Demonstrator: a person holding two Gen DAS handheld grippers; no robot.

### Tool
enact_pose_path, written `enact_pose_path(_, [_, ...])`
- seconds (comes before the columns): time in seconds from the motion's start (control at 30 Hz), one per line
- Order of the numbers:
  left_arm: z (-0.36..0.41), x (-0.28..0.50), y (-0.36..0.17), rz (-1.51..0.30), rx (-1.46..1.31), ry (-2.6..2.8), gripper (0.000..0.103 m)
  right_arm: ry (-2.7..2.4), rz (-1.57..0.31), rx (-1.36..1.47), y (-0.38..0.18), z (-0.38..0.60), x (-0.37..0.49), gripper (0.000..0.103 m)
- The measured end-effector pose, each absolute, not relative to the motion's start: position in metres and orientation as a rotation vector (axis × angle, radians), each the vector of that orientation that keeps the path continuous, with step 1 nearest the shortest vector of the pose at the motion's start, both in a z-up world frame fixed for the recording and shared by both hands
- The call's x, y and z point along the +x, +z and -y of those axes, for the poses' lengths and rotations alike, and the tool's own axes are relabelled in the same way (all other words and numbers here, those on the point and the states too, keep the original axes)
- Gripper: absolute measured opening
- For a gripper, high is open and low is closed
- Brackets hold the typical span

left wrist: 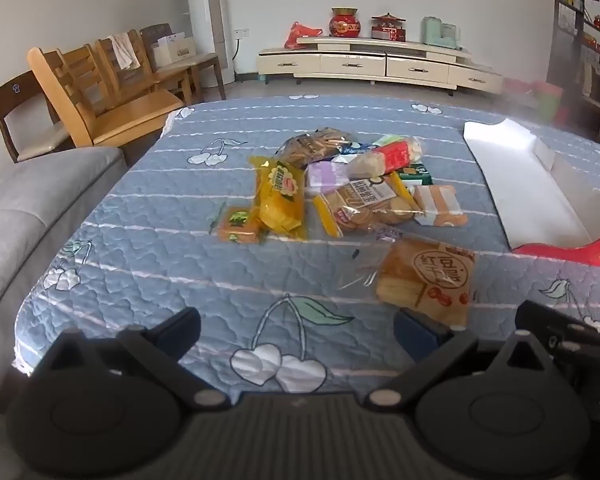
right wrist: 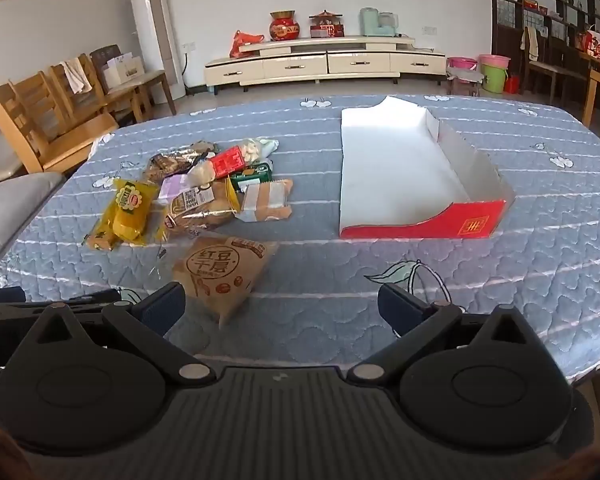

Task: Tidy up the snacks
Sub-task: 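Move both tools toward the snack pile on the table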

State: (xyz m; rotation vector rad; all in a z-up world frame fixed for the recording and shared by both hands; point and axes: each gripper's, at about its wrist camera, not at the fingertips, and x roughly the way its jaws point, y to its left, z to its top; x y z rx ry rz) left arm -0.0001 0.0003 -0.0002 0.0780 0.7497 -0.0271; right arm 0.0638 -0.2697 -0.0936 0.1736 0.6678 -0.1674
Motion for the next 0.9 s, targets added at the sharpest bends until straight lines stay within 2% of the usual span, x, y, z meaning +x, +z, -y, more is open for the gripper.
enact_pose_path(0.9, [-0.024,0.01,-0.017,-0.774,0.059,0.004,0.102,-0.157,-0.747,0.209,-0.101,0.26,0.073,0.103])
